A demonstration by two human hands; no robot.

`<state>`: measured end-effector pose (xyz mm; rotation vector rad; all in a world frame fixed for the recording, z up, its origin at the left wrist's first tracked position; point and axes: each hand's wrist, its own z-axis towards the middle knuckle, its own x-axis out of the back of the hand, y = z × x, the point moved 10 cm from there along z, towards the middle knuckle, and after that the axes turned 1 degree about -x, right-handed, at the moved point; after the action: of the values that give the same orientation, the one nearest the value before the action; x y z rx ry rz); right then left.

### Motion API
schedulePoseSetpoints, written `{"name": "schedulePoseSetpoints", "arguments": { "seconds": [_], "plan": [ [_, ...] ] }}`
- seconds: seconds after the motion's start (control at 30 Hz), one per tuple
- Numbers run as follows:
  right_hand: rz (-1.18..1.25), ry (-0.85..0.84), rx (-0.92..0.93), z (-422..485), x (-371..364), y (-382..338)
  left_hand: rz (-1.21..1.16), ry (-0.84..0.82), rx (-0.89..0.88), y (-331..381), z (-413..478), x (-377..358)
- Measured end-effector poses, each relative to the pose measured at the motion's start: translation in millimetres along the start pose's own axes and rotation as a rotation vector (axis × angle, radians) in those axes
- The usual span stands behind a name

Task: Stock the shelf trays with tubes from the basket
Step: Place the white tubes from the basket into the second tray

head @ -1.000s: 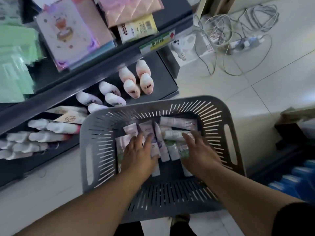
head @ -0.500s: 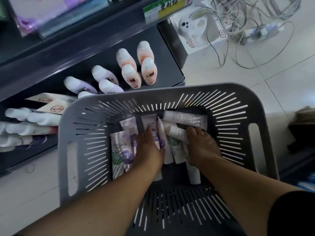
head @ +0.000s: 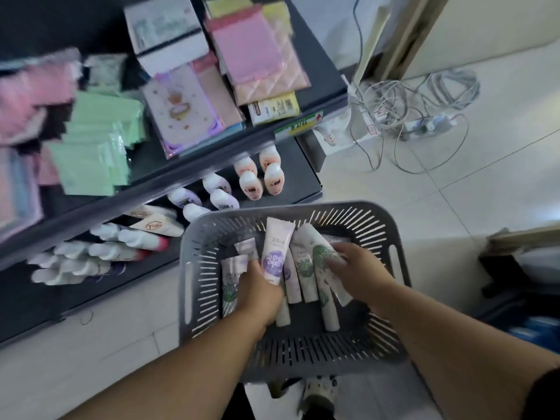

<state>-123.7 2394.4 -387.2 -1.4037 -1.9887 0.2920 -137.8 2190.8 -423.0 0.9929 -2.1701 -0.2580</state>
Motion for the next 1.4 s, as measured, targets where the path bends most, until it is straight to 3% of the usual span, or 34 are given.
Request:
{"name": "schedulePoseSetpoints", "arguments": {
  "seconds": [0.13, 0.4, 0.6, 0.9, 1.2, 1.4],
  "plan": [
    [0.264, -0.098, -0.043, -52, 20, -29, -0.191, 0.007, -0.086, 49, -53, 42],
    [0.502, 0.043, 0.180, -140, 109, -133, -0.377, 0.173, -0.304, 152, -157, 155],
    [0.457, 0.101, 0.404, -205, 155, -229, -0.519, 0.284, -0.462, 209, -230, 238],
    [0.415, 0.014, 0.737, -312, 180, -352, -0.642, 0.350, -0.679, 242, -327, 337],
    [0.321, 0.020, 0.932, -395, 177, -457, -0.659, 0.407, -0.835, 267, -384, 432],
    [0.303, 0.006, 1.077, -458, 167, -554, -0.700, 0.522, -1.018, 293, -434, 550]
  ]
}}
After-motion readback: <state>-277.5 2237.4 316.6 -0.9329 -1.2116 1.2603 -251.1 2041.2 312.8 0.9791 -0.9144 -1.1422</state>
